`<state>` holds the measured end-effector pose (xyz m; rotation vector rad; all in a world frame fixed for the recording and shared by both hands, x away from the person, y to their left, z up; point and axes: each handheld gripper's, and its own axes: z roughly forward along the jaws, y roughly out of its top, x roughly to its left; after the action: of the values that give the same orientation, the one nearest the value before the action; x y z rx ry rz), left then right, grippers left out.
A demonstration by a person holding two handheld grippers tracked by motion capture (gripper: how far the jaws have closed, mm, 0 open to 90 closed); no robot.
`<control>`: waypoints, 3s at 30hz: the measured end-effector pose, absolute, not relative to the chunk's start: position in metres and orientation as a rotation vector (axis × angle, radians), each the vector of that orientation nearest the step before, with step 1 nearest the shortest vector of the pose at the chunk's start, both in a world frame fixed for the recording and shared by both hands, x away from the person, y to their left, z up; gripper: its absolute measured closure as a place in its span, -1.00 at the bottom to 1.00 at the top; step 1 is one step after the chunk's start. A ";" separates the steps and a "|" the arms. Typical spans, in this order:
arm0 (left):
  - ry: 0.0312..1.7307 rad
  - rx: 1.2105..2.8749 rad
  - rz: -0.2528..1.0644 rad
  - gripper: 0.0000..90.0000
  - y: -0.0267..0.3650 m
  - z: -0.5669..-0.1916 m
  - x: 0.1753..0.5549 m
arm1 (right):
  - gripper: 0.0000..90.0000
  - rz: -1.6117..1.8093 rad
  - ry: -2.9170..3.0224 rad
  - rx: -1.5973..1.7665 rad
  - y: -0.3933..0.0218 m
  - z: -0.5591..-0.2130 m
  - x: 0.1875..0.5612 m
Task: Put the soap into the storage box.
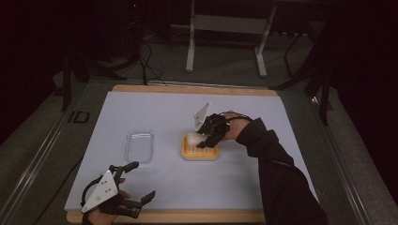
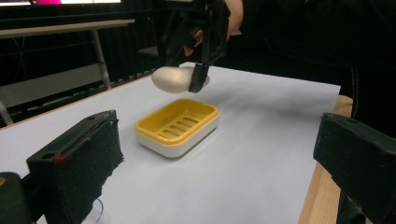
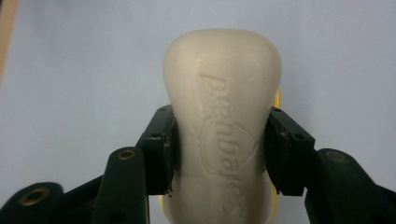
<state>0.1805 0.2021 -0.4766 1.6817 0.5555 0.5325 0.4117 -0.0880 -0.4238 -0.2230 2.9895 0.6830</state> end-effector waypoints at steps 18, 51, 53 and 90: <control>0.549 1.683 0.537 -0.97 0.202 -0.476 0.180 | 0.11 0.723 3.006 -0.179 -0.093 -0.462 0.425; 0.539 1.690 0.536 -0.97 0.201 -0.476 0.180 | 0.09 0.664 3.051 -0.106 -0.093 -0.494 0.434; 0.535 1.690 0.529 -0.97 0.201 -0.476 0.180 | 0.08 0.639 3.062 -0.090 -0.092 -0.496 0.435; 0.532 1.706 0.525 -0.97 0.199 -0.477 0.181 | -0.54 0.658 2.991 0.072 -0.103 -0.446 0.421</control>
<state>0.1813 0.1995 -0.4768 1.7064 0.5323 0.5249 0.4214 -0.1027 -0.4461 0.0722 2.9912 0.6578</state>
